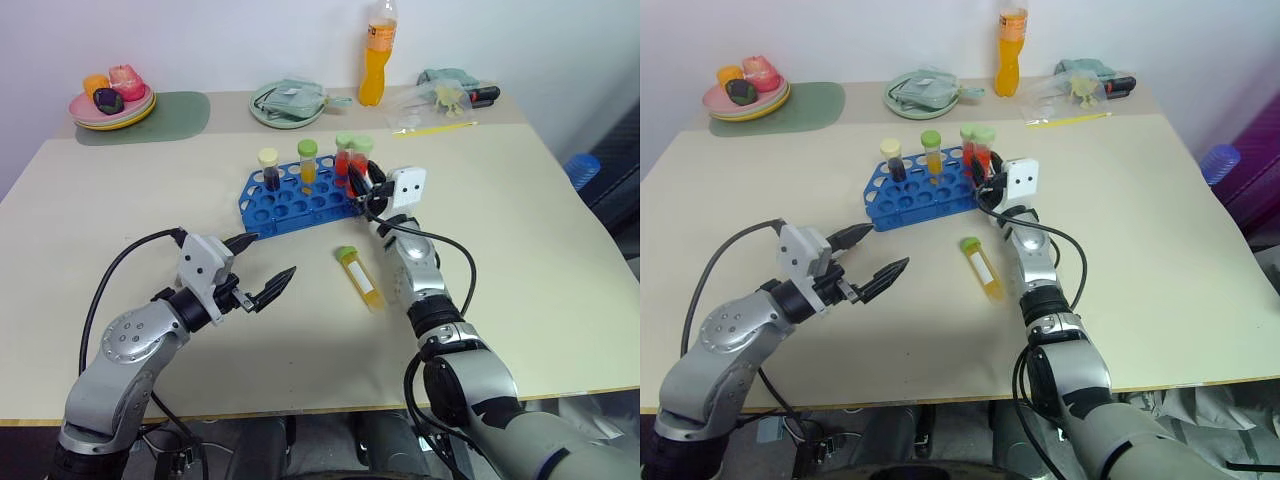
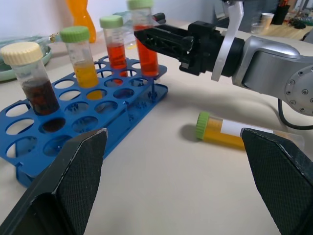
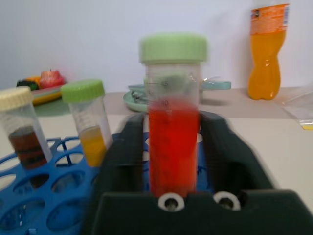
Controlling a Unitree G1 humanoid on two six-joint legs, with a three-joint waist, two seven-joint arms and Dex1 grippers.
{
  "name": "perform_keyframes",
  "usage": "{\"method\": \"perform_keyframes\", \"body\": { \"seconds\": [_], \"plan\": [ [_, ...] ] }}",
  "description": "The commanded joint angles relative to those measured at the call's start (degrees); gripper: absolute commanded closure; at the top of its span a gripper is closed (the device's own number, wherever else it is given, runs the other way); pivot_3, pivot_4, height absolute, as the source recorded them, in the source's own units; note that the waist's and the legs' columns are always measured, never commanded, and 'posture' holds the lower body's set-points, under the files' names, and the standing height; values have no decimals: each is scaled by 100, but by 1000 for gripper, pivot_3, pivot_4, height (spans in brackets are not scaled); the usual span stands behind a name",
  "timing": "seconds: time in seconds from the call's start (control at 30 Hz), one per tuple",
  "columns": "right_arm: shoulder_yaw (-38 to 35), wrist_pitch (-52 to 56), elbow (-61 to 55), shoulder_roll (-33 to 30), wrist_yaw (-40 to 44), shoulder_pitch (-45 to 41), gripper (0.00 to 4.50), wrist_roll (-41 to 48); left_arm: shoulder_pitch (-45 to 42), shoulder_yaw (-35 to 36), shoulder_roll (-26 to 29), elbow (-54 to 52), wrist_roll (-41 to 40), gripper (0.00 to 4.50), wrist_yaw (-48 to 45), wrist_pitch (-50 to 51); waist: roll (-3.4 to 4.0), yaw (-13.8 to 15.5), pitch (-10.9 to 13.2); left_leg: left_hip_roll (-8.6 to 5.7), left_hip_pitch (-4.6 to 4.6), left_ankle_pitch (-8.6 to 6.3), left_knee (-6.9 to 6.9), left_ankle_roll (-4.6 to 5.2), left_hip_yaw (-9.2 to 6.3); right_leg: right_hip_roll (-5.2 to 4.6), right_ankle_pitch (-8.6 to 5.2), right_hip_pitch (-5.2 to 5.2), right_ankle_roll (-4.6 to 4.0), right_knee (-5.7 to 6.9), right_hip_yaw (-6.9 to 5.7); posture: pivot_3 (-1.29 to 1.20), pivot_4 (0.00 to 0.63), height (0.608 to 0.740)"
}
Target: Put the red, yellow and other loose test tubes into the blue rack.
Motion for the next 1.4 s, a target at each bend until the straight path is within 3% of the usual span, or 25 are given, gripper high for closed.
{"method": "perform_keyframes", "body": {
  "seconds": [0.03, 0.07, 0.17, 0.27, 0.43, 0.5, 0.6, 0.67, 0.93, 1.33, 1.4],
  "plan": [
    [-47, -114, -330, -44, -89, -115, 473, -31, 48, 176, 42, -212, -35, 0, -19, -157, 0, 6, 0, 0, 0, 0, 0, 0, 0, 0, 0, 0, 0, 0, 0, 0, 150, 729],
    [-70, 138, -768, -187, 45, -18, 17, 84, 78, 206, 52, -234, -44, 0, -24, -159, 0, 11, 0, 0, 0, 0, 0, 0, -1, 0, 0, 0, 0, 0, 0, 0, 150, 729],
    [-54, 1411, -2408, -825, 586, 443, 17, 456, 206, 302, 104, -334, -51, 0, -48, -151, 7, 81, 4, -4, -2, 0, 0, 0, -1, -6, 0, 0, 0, -1, 0, 0, 150, 729],
    [-36, 3376, -4003, -1685, 1223, 954, 17, 1222, 309, 362, 183, -378, -56, 0, -120, -157, 7, 88, 4, -8, -5, -2, 1, 5, -4, -13, 0, 5, 0, -9, -1, 0, 150, 729],
    [292, 6527, -6152, -3710, 2104, 1555, 17, 2209, 492, 285, 587, -211, -29, 0, -674, -199, 19, 41, 9, 4, 1, -4, -1, 7, -2, -10, -2, 9, -3, -11, 1, 0, 150, 729],
    [586, 7695, -6822, -4253, 1994, 1495, 17, 2357, 564, 194, 857, -4, 79, 0, -1030, -299, 24, 15, 9, 9, 5, -4, -7, 8, -2, -8, -4, 8, -6, -13, 1, 0, 150, 729],
    [638, 10097, -6884, -3796, 1370, 628, 17, 2826, 570, 41, 1149, 299, 212, 0, -1490, -585, 19, -48, 7, 26, 8, -4, -6, 8, 3, 5, -12, 9, -27, -13, 2, 0, 150, 729],
    [759, 11066, -6760, -3428, 932, 103, 17, 2865, 518, 12, 1170, 483, 232, 0, -1689, -826, 20, -51, 7, 28, 8, -3, -1, 8, 2, 7, -9, 8, -32, -7, 2, 0, 150, 729],
    [1667, 11276, -5033, -3248, -1552, -983, 17, 4910, 723, 25, 1045, 879, 159, 0, -2202, -1554, 17, 46, 7, 2, -12, -8, -1, 15, 10, -27, -4, 2, -23, -31, 0, 0, 150, 729],
    [2080, 11276, -3614, -2853, -4765, -1237, 17, 7392, 1145, 69, 806, 502, 73, 0, -2000, -1556, 17, 27, 7, 7, -12, -10, -1, 19, 10, -22, 1, 0, -13, -26, 1, 0, 150, 729],
    [2103, 11276, -3495, -2835, -5104, -1229, 540, 7661, 1143, 66, 819, 424, 61, 0, -1935, -1509, 17, 27, 7, 8, -12, -10, -1, 19, 9, -19, 1, 0, -13, -26, 1, 0, 150, 729]
  ]
}}
